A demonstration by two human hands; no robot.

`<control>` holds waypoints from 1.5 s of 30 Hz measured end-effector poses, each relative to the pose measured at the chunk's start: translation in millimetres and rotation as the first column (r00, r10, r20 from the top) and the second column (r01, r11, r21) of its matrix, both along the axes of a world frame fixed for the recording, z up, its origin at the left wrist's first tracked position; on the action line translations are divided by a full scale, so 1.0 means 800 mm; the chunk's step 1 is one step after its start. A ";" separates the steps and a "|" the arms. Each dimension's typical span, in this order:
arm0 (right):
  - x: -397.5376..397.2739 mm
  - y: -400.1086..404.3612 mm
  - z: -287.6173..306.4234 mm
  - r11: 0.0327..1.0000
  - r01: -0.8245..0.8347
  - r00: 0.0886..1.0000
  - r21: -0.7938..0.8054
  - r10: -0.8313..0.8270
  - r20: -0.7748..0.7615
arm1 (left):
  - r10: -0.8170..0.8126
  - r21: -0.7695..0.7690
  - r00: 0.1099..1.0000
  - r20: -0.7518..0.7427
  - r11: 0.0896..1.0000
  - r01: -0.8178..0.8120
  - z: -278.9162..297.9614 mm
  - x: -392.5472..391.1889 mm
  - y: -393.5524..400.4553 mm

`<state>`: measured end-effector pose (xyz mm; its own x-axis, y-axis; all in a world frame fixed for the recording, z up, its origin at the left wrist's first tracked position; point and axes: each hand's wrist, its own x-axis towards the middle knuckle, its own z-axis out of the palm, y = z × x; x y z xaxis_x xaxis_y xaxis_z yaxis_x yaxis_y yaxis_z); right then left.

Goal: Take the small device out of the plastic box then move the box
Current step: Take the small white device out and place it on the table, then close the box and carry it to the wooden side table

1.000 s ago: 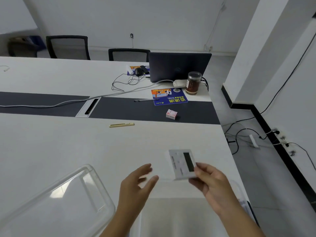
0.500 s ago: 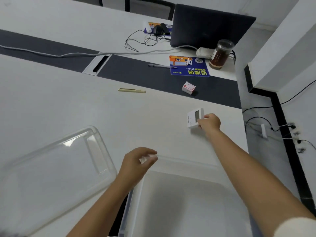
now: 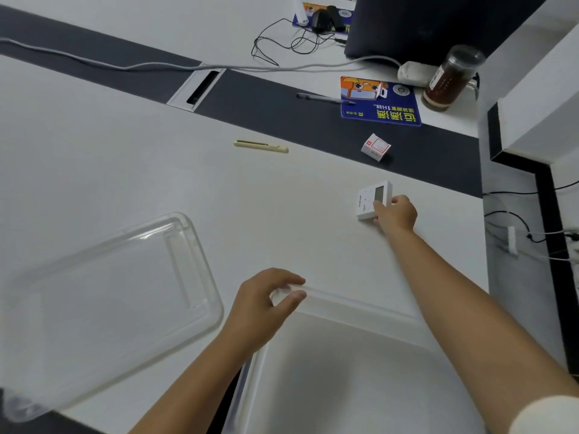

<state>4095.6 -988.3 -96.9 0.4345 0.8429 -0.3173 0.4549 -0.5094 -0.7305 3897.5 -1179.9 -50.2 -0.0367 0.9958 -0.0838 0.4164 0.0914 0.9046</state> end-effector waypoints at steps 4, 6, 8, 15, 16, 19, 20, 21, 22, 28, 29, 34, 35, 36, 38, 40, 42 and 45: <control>-0.002 -0.001 -0.001 1.000 0.009 1.000 -0.006 -0.009 -0.008 | -0.008 0.015 1.000 -0.013 1.000 0.008 0.002 0.000 0.001; -0.003 -0.002 0.000 1.000 0.007 1.000 -0.012 -0.007 -0.025 | -0.008 0.024 1.000 -0.020 1.000 0.008 0.001 0.000 0.001; -0.003 -0.004 0.004 0.999 0.005 0.999 -0.032 -0.007 -0.053 | -0.012 0.024 1.000 -0.018 1.000 0.013 -0.001 0.000 0.001; -0.020 -0.046 0.050 0.987 -0.097 0.985 -0.128 0.114 0.131 | 0.095 0.025 0.990 0.102 0.995 -0.098 0.010 -0.013 -0.010; -0.034 -0.060 0.062 0.977 -0.173 0.965 -0.123 0.194 0.179 | 0.177 0.033 0.976 0.128 0.983 -0.182 0.011 -0.024 -0.015; -0.100 -0.107 0.088 0.839 -0.528 0.802 -0.133 0.544 0.248 | 0.459 0.014 0.885 0.076 0.887 -0.461 -0.004 -0.077 -0.043; -0.130 -0.120 0.092 0.758 -0.632 0.715 -0.162 0.650 0.256 | 0.531 0.006 0.847 0.006 0.847 -0.531 -0.014 -0.098 -0.057; -0.163 -0.130 0.091 0.674 -0.713 0.627 -0.194 0.736 0.256 | 0.586 -0.003 0.805 -0.090 0.808 -0.589 -0.026 -0.122 -0.072; -0.197 -0.139 0.088 0.595 -0.772 0.549 -0.222 0.801 0.239 | 0.625 -0.005 0.759 -0.183 0.772 -0.636 -0.036 -0.145 -0.087; -0.363 -0.176 0.033 0.503 -0.747 0.517 -0.434 0.850 0.096 | 0.711 -0.206 0.487 -0.506 0.449 -0.869 -0.070 -0.266 -0.154; -0.374 -0.181 0.023 0.529 -0.700 0.554 -0.480 0.826 0.103 | 0.716 -0.241 0.474 -0.514 0.409 -0.880 -0.071 -0.279 -0.162; -0.382 -0.207 -0.006 0.646 -0.629 0.579 -0.432 0.760 0.294 | 0.755 -0.388 0.510 -0.412 0.362 -0.848 -0.093 -0.314 -0.179; -0.382 -0.209 -0.007 0.663 -0.623 0.600 -0.415 0.746 0.289 | 0.778 -0.394 0.490 -0.393 0.339 -0.854 -0.092 -0.319 -0.179; -0.381 -0.208 -0.007 0.686 -0.605 0.637 -0.404 0.722 0.270 | 0.791 -0.398 0.473 -0.388 0.319 -0.860 -0.090 -0.323 -0.180; -0.381 -0.203 0.000 0.736 -0.565 0.708 -0.373 0.665 0.239 | 0.799 -0.367 0.457 -0.391 0.320 -0.873 -0.082 -0.332 -0.183; -0.380 -0.198 0.016 0.769 -0.570 0.739 -0.290 0.634 0.228 | 0.817 -0.310 0.445 -0.366 0.344 -0.886 -0.067 -0.336 -0.182; -0.372 -0.190 0.046 0.802 -0.580 0.771 -0.142 0.596 0.222 | 0.845 -0.248 0.439 -0.306 0.374 -0.893 -0.046 -0.333 -0.173; -0.334 -0.178 0.105 0.836 -0.542 0.826 0.085 0.511 0.238 | 0.832 -0.162 0.510 -0.219 0.484 -0.860 -0.014 -0.321 -0.153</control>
<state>3828.5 -1130.6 -12.8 -0.0489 0.9901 -0.1319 0.7654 -0.0476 -0.6418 3640.8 -1302.1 -61.7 -0.8725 0.4288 -0.2342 0.1072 0.6357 0.7645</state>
